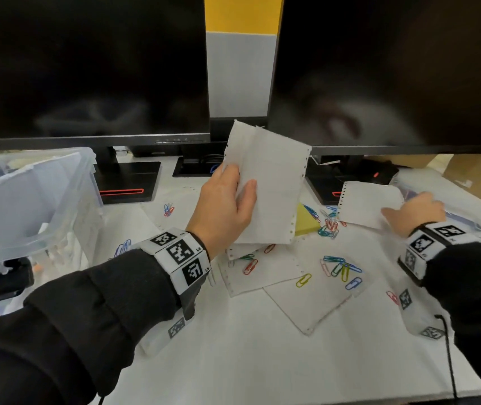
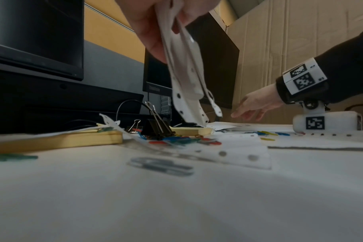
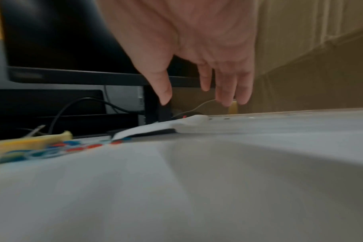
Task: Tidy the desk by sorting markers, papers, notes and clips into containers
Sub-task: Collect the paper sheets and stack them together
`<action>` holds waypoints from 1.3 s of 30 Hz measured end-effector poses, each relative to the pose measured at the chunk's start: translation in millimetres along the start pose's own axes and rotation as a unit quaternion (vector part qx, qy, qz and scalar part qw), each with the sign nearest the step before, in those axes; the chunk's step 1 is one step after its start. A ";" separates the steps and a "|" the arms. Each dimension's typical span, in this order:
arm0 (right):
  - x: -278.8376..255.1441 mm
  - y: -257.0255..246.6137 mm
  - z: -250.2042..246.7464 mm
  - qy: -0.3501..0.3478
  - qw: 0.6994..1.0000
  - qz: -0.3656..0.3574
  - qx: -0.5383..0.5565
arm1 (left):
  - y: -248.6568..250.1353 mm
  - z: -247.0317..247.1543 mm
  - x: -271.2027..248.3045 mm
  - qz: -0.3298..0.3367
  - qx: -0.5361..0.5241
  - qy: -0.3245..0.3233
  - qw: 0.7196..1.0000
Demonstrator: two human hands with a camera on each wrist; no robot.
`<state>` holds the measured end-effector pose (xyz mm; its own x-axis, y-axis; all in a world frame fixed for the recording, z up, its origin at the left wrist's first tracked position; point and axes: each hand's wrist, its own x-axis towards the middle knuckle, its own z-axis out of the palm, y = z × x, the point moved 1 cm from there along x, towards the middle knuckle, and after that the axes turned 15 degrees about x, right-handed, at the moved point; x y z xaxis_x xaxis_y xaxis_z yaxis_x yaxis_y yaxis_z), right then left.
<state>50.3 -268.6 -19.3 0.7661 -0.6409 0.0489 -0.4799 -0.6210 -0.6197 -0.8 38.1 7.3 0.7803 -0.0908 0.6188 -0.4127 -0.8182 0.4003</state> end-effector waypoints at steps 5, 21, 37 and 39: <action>17.4 5.2 9.7 -0.008 1.000 -0.012 -0.013 | -4.2 2.8 2.6 -0.010 0.012 -0.030 0.999; 3.7 -8.0 -4.3 0.031 0.994 -0.064 0.086 | -2.0 3.2 0.7 0.028 0.012 -0.020 0.999; -13.5 -21.7 14.7 -0.184 0.962 -0.189 -0.070 | 1.9 -1.8 2.3 -0.019 0.009 -0.052 0.998; -10.6 -21.6 18.7 -0.204 0.962 -0.162 -0.083 | 1.4 -1.9 2.4 -0.028 0.009 -0.051 0.998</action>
<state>60.6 -240.0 -21.0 0.9748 -0.1915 -0.1141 -0.2229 -0.8436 -0.4886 -0.3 37.7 10.7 0.8463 -0.1006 0.5231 -0.3584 -0.8340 0.4195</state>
